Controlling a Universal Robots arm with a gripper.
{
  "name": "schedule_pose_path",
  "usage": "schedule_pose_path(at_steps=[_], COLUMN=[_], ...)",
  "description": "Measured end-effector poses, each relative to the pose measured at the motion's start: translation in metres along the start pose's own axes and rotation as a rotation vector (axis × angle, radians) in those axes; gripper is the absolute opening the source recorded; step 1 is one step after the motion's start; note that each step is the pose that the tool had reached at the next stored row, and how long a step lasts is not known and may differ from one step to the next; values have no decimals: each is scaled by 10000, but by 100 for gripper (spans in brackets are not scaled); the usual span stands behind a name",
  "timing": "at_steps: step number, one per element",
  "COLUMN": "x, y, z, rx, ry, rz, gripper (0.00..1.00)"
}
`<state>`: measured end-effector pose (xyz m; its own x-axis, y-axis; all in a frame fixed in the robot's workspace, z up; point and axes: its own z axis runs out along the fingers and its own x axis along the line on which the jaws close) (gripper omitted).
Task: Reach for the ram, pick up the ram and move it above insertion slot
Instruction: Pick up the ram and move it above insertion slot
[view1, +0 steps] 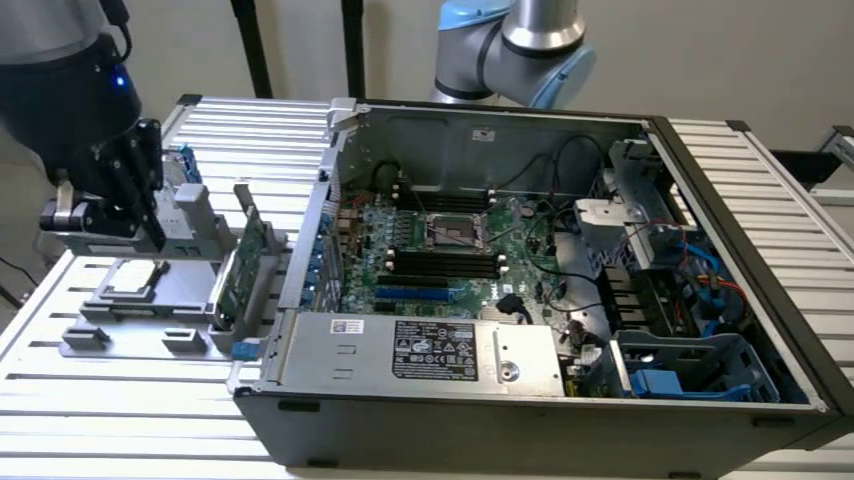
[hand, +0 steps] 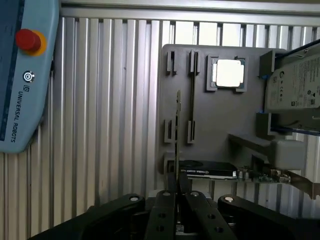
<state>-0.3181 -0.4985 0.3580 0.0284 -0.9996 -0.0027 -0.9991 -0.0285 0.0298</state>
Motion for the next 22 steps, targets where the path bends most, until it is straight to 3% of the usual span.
schedule_pose_path(at_steps=[6,10,14,22], x=[7,11,10,10], y=[-266,-440,-604,-957], z=[-279,-390,-434,-458], rx=[-36,-44,-42,-35], ry=[-54,-95,-153,-378], rz=[-7,-8,-10,-17], gripper=[13,13,13,13])
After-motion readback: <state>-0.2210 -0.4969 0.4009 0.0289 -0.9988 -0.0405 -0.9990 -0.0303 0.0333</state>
